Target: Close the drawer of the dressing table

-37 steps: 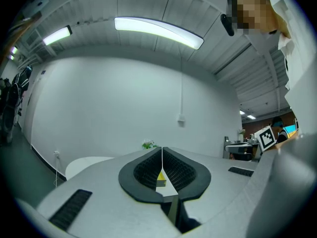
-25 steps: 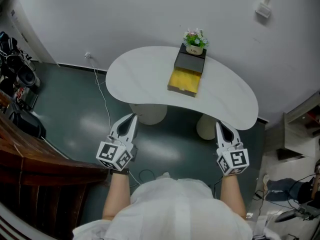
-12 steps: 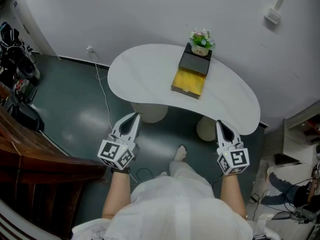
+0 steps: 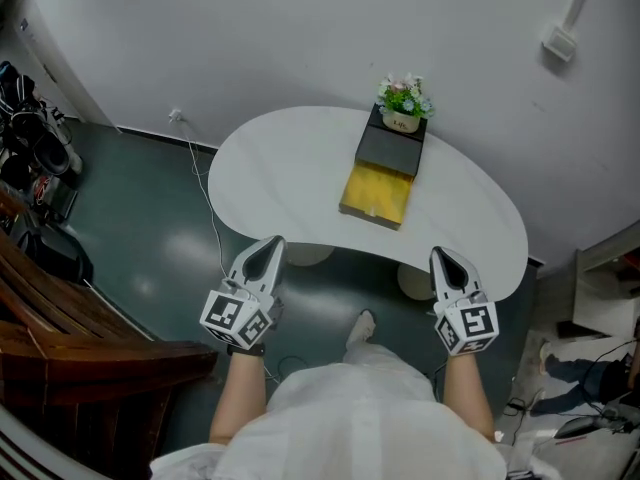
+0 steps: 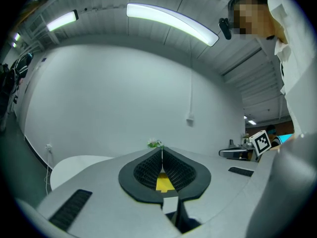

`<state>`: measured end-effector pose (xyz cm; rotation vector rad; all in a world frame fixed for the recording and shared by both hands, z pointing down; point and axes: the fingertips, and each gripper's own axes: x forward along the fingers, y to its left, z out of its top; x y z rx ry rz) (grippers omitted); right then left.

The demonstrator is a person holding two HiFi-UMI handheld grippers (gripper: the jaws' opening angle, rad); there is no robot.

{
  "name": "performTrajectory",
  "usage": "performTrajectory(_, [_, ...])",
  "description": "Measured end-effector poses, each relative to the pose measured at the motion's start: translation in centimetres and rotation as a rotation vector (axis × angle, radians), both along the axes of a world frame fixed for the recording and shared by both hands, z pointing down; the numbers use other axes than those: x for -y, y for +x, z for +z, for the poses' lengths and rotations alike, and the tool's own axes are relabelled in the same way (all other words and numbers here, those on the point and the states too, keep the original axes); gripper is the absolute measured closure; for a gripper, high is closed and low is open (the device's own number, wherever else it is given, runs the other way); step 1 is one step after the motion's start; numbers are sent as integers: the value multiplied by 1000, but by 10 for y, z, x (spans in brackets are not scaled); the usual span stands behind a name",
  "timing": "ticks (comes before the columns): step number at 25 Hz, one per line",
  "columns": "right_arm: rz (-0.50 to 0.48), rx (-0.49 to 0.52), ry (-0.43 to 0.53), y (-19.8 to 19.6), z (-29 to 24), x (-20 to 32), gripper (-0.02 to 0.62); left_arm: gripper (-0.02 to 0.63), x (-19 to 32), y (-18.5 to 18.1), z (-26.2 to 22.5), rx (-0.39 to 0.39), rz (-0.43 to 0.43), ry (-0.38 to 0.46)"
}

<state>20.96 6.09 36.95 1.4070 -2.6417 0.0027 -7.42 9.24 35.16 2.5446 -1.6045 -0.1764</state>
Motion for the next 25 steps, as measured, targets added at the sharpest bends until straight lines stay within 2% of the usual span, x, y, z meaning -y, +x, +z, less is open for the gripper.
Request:
performTrajectory(6, [-13, -6, 0, 4, -5, 68, 586, 588, 67, 15, -7, 4, 18, 6])
performTrajectory(13, [-34, -4, 17, 16, -14, 125, 586, 588, 123, 41, -12, 15, 42, 15])
performTrajectory(25, [-25, -12, -8, 38, -9, 165, 586, 588, 175, 78, -9, 37, 101, 16])
